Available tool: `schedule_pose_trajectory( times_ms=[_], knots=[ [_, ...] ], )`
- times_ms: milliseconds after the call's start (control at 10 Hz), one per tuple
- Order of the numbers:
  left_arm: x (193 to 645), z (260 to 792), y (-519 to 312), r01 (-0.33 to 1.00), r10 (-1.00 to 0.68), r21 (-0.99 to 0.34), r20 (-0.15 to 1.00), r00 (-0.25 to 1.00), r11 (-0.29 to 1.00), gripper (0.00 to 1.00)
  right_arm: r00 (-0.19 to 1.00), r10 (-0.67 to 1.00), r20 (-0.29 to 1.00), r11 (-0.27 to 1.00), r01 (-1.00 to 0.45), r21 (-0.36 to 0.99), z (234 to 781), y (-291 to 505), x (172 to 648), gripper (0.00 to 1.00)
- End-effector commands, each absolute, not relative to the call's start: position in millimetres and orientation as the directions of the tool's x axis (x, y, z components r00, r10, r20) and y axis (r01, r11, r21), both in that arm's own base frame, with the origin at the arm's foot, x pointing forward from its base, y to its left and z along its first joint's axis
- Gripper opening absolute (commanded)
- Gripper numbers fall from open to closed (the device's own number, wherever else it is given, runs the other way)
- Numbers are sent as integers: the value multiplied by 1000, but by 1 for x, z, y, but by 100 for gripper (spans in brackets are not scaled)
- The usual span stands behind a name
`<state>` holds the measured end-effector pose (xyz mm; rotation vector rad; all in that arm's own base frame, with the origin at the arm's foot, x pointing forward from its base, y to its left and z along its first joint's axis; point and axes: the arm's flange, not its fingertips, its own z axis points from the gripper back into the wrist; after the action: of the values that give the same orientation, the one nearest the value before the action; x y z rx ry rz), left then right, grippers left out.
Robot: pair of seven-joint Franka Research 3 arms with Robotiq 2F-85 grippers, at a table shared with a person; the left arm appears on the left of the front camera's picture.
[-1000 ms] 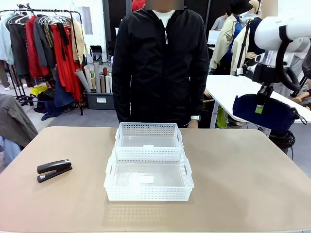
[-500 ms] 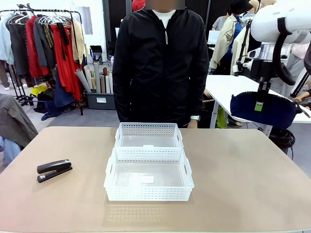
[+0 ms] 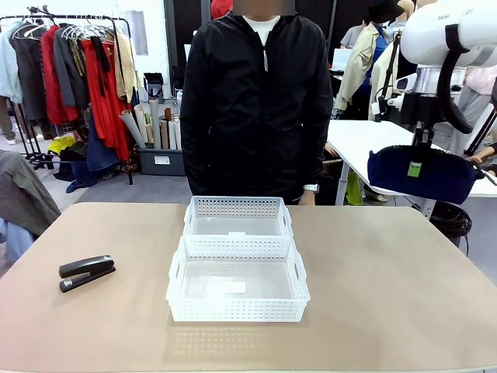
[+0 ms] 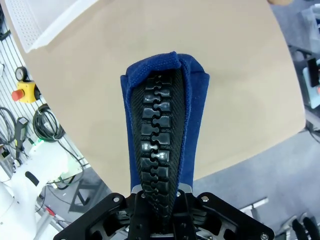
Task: Distribute items into two baskets.
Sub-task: Pick up the Pencil pouch that the person points to, then move the picked Pencil pouch towards the Organizing basket indicated by the person, stopping as directed.
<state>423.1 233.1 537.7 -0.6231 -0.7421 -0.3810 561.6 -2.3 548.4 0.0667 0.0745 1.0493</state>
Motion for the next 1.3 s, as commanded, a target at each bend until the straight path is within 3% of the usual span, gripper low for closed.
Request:
schedule_pose_trajectory(
  times_ms=[0,1200],
  knots=[
    [423,539,233,525,-102,-386,725,681,758,100,502,864,-28,503,-860,87,550,-2,563,0],
    [423,539,233,525,-102,-386,725,681,758,100,502,864,-28,503,-860,87,550,-2,563,0]
  ],
)
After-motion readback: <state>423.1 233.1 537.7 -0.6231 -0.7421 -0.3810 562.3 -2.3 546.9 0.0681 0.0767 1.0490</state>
